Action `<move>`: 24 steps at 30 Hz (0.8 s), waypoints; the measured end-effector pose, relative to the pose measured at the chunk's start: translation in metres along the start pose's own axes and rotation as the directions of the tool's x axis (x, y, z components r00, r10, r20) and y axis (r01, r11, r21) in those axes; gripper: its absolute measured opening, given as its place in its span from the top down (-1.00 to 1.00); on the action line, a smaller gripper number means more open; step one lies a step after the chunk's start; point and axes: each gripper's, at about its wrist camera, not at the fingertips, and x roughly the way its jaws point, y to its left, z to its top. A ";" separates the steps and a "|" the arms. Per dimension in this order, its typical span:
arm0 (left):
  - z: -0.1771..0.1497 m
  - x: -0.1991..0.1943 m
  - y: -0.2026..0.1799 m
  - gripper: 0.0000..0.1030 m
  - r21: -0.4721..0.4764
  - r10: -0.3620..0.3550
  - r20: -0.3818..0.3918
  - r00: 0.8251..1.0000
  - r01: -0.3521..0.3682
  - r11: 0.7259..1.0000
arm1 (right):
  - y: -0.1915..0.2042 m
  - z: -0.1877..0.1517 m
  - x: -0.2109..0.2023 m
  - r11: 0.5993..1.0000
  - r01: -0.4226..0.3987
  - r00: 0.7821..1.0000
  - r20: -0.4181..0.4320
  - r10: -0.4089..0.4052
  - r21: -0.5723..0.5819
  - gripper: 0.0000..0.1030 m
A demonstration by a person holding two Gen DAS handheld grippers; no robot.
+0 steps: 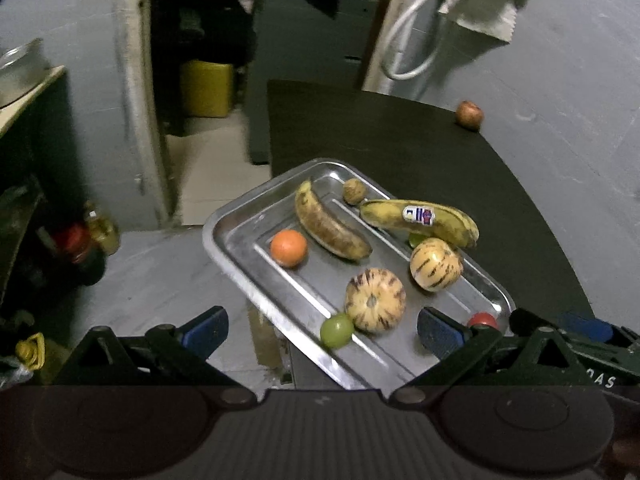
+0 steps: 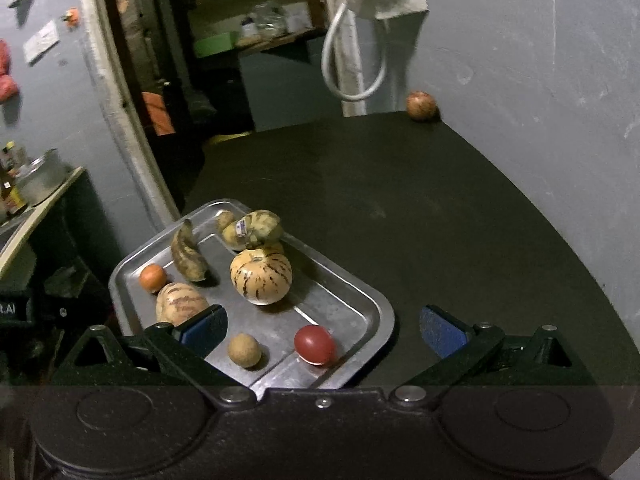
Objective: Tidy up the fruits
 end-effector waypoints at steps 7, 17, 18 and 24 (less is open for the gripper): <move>-0.041 -0.032 -0.027 -0.99 -0.079 0.092 0.035 0.995 -0.089 0.993 | -0.025 -0.013 -0.028 0.993 -0.092 0.996 0.007 0.093 -0.069 -0.99; -0.102 -0.067 -0.061 -0.99 -0.152 0.194 0.036 0.980 -0.186 0.971 | -0.052 -0.034 -0.059 0.978 -0.177 0.984 -0.026 0.175 -0.107 -0.99; -0.105 -0.070 -0.063 -0.99 -0.154 0.201 0.034 0.979 -0.194 0.969 | -0.053 -0.035 -0.062 0.977 -0.181 0.984 -0.026 0.179 -0.111 -0.99; -0.122 -0.081 -0.065 -0.99 -0.144 0.238 0.009 0.971 -0.235 0.961 | -0.051 -0.048 -0.071 0.971 -0.197 0.980 -0.034 0.194 -0.135 -0.99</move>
